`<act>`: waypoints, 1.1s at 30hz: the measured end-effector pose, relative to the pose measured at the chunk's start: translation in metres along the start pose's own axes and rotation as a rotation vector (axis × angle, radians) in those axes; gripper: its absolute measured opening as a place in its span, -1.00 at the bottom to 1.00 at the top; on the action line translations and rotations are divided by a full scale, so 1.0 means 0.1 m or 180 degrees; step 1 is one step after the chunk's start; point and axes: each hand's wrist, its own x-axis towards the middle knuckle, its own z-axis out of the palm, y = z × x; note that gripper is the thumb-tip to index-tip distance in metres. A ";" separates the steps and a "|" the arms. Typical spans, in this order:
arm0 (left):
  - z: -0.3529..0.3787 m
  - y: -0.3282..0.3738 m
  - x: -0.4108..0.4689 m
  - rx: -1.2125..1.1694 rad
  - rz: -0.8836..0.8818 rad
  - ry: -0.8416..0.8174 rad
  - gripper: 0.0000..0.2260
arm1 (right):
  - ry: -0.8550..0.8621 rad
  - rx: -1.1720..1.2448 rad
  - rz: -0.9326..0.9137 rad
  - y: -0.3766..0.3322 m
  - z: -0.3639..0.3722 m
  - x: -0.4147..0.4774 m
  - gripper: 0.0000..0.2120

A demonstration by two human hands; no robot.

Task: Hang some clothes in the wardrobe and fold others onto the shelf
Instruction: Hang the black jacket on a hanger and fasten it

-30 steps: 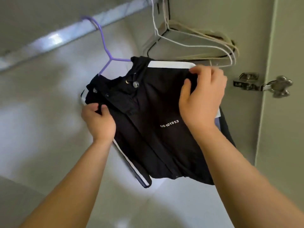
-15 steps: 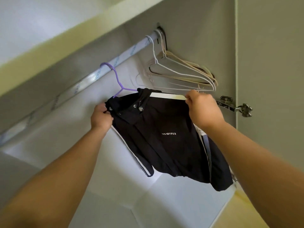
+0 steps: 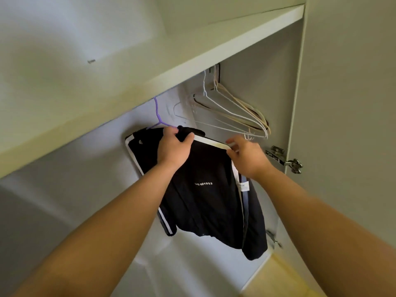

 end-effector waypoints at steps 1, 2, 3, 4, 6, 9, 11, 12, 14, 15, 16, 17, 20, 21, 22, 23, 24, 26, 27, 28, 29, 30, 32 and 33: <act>0.00 0.01 0.03 -0.0079 -0.0182 -0.0102 -0.62 | -0.0056 -0.0035 -0.0056 0.02 0.01 0.01 -0.73; 0.00 0.00 0.07 -0.0098 -0.0312 -0.0173 -0.62 | -0.0095 -0.0062 -0.0111 0.05 0.01 0.03 -0.75; -0.02 0.01 0.10 -0.0055 -0.0393 -0.0237 -0.61 | -0.0128 -0.0079 -0.0152 0.08 0.02 0.06 -0.77; -0.03 0.01 0.13 0.0010 -0.0457 -0.0319 -0.59 | -0.0162 -0.0087 -0.0186 0.11 0.02 0.08 -0.78; -0.06 0.04 0.17 0.0230 -0.0466 -0.0460 -0.47 | -0.0226 -0.0123 -0.0281 0.16 0.03 0.13 -0.77; -0.10 0.06 0.18 0.0800 -0.0194 -0.0247 -0.46 | -0.0305 -0.0205 -0.0582 0.25 0.06 0.20 -0.76; -0.10 0.07 0.15 0.0907 -0.0227 -0.0205 -0.51 | -0.0388 -0.0313 -0.0761 0.30 0.08 0.24 -0.77; -0.10 0.09 0.14 0.0891 -0.0298 -0.0260 -0.55 | -0.0419 -0.0354 -0.0849 0.32 0.08 0.25 -0.77; -0.12 0.15 0.14 0.0838 -0.0419 -0.0353 -0.68 | -0.0500 -0.0444 -0.1014 0.34 0.08 0.27 -0.77; -0.13 0.19 0.17 0.0903 -0.0403 -0.0325 -0.70 | -0.0545 -0.0500 -0.1092 0.34 0.08 0.28 -0.77; -0.15 0.25 0.19 0.1008 -0.0360 -0.0292 -0.69 | -0.0594 -0.0538 -0.1153 0.34 0.09 0.29 -0.76; -0.17 0.29 0.22 0.1125 -0.0307 -0.0251 -0.70 | -0.0646 -0.0541 -0.1196 0.34 0.09 0.30 -0.76; -0.16 0.34 0.32 0.1465 -0.0267 -0.0223 -0.67 | -0.0778 -0.0520 -0.1297 0.33 0.09 0.31 -0.77; -0.15 0.34 0.34 0.1548 -0.0315 -0.0261 -0.64 | -0.0846 -0.0527 -0.1321 0.34 0.08 0.31 -0.77; -0.13 0.34 0.35 0.1601 -0.0345 -0.0284 -0.62 | -0.0928 -0.0522 -0.1327 0.35 0.07 0.31 -0.76; -0.11 0.33 0.36 0.1597 -0.0361 -0.0286 -0.61 | -0.1024 -0.0510 -0.1315 0.36 0.05 0.31 -0.77; -0.09 0.33 0.37 0.1563 -0.0352 -0.0267 -0.61 | -0.1102 -0.0483 -0.1279 0.37 0.03 0.31 -0.78; -0.06 0.30 0.40 0.1401 -0.0335 -0.0229 -0.61 | -0.1150 -0.0402 -0.1147 0.39 0.00 0.33 -0.80; -0.06 0.27 0.40 0.1241 -0.0367 -0.0238 -0.59 | -0.1149 -0.0342 -0.1061 0.40 -0.02 0.34 -0.81; -0.06 0.24 0.41 0.1040 -0.0411 -0.0260 -0.58 | -0.1161 -0.0245 -0.0957 0.42 -0.04 0.35 -0.82; -0.07 0.22 0.41 0.0827 -0.0468 -0.0294 -0.57 | -0.1188 -0.0085 -0.0826 0.43 -0.06 0.35 -0.82; -0.08 0.18 0.41 0.0634 -0.0506 -0.0312 -0.57 | -0.1225 0.0163 -0.0668 0.45 -0.08 0.35 -0.83; -0.12 0.13 0.39 0.0371 -0.0534 -0.0329 -0.56 | -0.1290 0.0775 -0.0290 0.47 -0.13 0.36 -0.85; -0.13 0.11 0.39 0.0314 -0.0537 -0.0347 -0.56 | -0.1274 0.0966 -0.0129 0.48 -0.15 0.36 -0.85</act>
